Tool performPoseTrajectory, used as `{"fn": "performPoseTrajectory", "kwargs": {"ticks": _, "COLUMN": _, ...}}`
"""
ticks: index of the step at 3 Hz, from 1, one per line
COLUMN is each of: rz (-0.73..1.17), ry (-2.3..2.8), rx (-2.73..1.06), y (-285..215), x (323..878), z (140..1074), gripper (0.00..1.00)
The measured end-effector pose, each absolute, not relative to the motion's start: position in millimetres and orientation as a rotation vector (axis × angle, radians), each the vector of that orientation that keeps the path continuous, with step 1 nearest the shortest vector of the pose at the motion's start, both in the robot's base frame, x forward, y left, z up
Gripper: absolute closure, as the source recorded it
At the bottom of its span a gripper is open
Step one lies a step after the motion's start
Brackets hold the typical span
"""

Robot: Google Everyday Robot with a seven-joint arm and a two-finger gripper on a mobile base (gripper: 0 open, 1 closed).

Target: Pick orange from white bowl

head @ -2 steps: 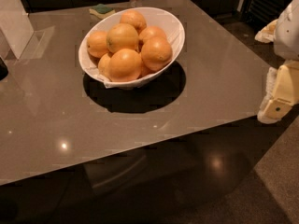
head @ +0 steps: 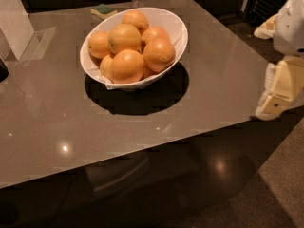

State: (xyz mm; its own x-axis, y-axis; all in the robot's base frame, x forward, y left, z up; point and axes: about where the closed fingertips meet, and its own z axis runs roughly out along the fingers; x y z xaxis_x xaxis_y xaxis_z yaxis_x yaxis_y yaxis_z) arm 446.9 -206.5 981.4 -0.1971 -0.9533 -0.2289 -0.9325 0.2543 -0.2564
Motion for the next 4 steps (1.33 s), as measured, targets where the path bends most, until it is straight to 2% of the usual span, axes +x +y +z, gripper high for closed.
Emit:
{"fn": "performPoseTrajectory", "kwargs": {"ticks": 1, "rz": -0.061, "ry": 2.091, "rx": -1.786, "y": -170.4, "x": 473.6, "z": 990.8, "gripper": 0.00}}
{"fn": "performPoseTrajectory", "kwargs": {"ticks": 2, "rz": -0.061, "ry": 2.091, "rx": -1.786, "y": -170.4, "x": 473.6, "z": 990.9, "gripper": 0.00}}
{"fn": "performPoseTrajectory", "kwargs": {"ticks": 4, "rz": 0.112, "ry": 1.929, "rx": -1.771, "y": -114.8, "x": 518.1, "z": 1007.6, "gripper": 0.00}}
